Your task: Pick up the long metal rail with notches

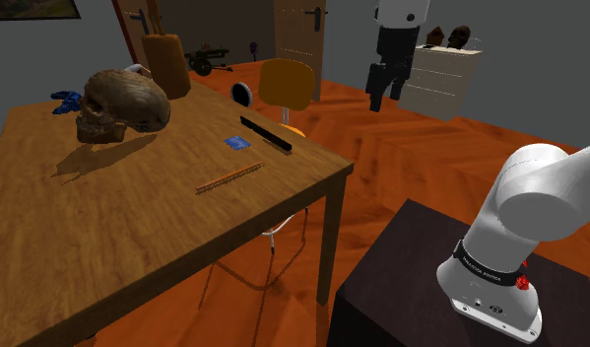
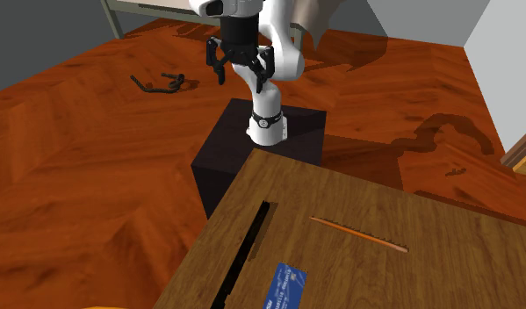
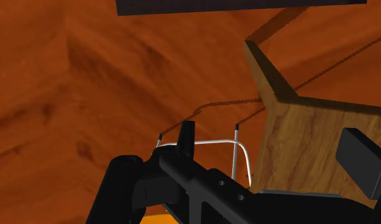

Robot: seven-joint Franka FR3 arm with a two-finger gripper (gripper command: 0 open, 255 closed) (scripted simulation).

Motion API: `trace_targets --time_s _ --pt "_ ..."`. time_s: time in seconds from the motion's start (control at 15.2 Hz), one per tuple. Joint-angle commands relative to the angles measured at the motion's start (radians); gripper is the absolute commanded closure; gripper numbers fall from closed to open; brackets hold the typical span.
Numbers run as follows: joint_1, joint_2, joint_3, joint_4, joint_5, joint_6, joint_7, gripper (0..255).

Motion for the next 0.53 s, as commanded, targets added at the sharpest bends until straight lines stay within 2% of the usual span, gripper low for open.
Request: trace_targets --time_s 0.0,0.46 --pt "0.0 0.0 0.0 0.0 0.0 0.0 0.0 0" --pt "0.001 0.247 0.033 0.101 0.016 0.17 0.054 0"
